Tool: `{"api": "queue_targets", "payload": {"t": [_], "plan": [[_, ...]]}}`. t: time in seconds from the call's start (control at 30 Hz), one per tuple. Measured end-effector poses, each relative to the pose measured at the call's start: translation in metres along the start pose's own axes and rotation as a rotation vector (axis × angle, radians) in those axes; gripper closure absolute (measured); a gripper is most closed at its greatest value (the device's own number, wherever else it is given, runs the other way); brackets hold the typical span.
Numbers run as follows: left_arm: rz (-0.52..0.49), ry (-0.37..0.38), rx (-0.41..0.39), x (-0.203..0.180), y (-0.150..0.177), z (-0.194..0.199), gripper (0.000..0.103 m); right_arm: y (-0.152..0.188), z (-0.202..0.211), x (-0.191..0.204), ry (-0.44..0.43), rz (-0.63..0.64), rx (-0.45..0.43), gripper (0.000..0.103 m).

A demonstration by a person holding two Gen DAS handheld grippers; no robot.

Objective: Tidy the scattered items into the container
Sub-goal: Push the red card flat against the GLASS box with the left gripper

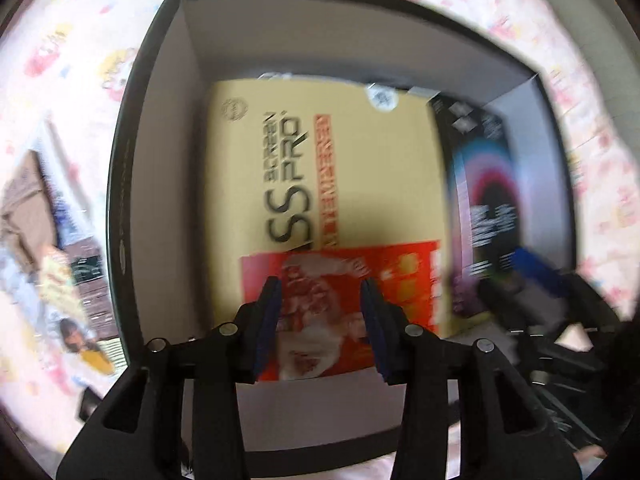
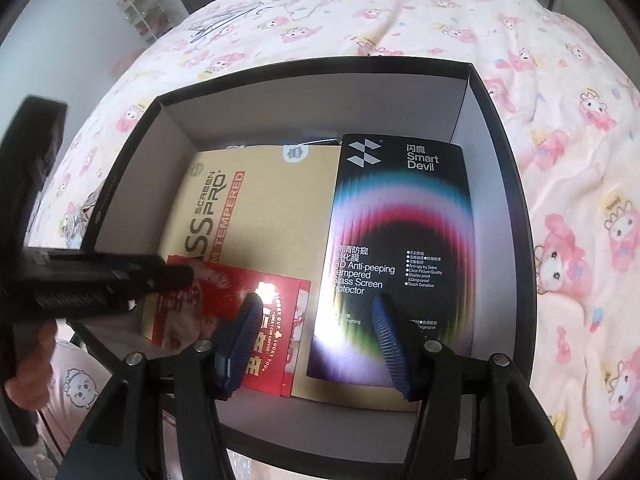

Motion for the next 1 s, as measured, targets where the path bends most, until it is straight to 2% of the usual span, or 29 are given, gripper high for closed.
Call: {"api": "queue_targets", "payload": {"t": [0.1, 0.17, 0.3, 0.37, 0.4, 0.43, 0.47, 0.5, 0.53, 0.57, 0.63, 0.67, 0.73, 0.83, 0.9, 1.0], "plan": [[0.033, -0.131, 0.046, 0.006, -0.003, -0.017, 0.056, 0.0, 0.004, -0.002, 0.053, 0.009, -0.014, 0.049], [0.051, -0.157, 0.06, 0.009, -0.006, -0.022, 0.051, 0.0, 0.005, -0.005, 0.105, 0.025, -0.028, 0.049], [0.064, -0.128, 0.071, 0.012, -0.011, -0.023, 0.05, -0.001, 0.013, -0.015, 0.179, 0.035, -0.048, 0.049], [0.057, -0.063, 0.076, 0.008, -0.011, -0.026, 0.039, -0.002, 0.014, -0.018, 0.157, 0.025, -0.041, 0.049], [0.038, -0.019, 0.075, 0.003, -0.012, -0.027, 0.029, -0.002, 0.015, -0.019, 0.136, 0.018, -0.036, 0.049], [0.009, 0.018, 0.072, -0.003, -0.012, -0.026, 0.026, -0.003, 0.015, -0.019, 0.111, 0.008, -0.031, 0.049], [-0.028, 0.047, 0.069, -0.008, -0.011, -0.023, 0.028, -0.003, 0.014, -0.018, 0.086, 0.0, -0.028, 0.049], [-0.062, 0.081, 0.062, -0.012, -0.01, -0.018, 0.041, -0.003, 0.015, -0.017, 0.063, -0.005, -0.026, 0.049], [-0.08, 0.105, 0.054, -0.013, -0.009, -0.012, 0.047, -0.003, 0.016, -0.016, 0.05, -0.006, -0.025, 0.049], [-0.082, 0.105, 0.041, -0.011, -0.009, -0.006, 0.046, -0.002, 0.016, -0.014, 0.045, -0.005, -0.026, 0.049], [-0.049, 0.045, 0.018, 0.001, -0.013, 0.0, 0.04, -0.001, 0.015, -0.011, 0.051, 0.0, -0.029, 0.049], [-0.02, 0.028, 0.041, 0.006, -0.013, -0.005, 0.042, -0.001, 0.016, -0.011, 0.057, 0.004, -0.032, 0.049], [0.051, -0.006, 0.11, 0.013, -0.013, -0.019, 0.04, -0.004, 0.015, -0.011, 0.077, 0.007, -0.04, 0.049], [0.071, -0.094, 0.099, 0.013, -0.02, -0.029, 0.023, -0.007, 0.018, -0.016, 0.127, 0.006, -0.064, 0.049], [0.068, -0.087, 0.109, 0.012, -0.022, -0.031, 0.021, -0.006, 0.022, -0.021, 0.142, 0.002, -0.072, 0.049], [0.065, -0.005, 0.131, 0.012, -0.024, -0.033, 0.014, -0.006, 0.024, -0.026, 0.12, -0.009, -0.064, 0.049]]}}
Point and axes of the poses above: each gripper's, at about its wrist camera, not at the fingertips, and z roughly against the way its jaws point, x to its left, y to its underside, the point moved 10 cm from there along -z, roughly the way its jaws point, and after that the axes turned 12 degrees about x, right-handed, at the moved point
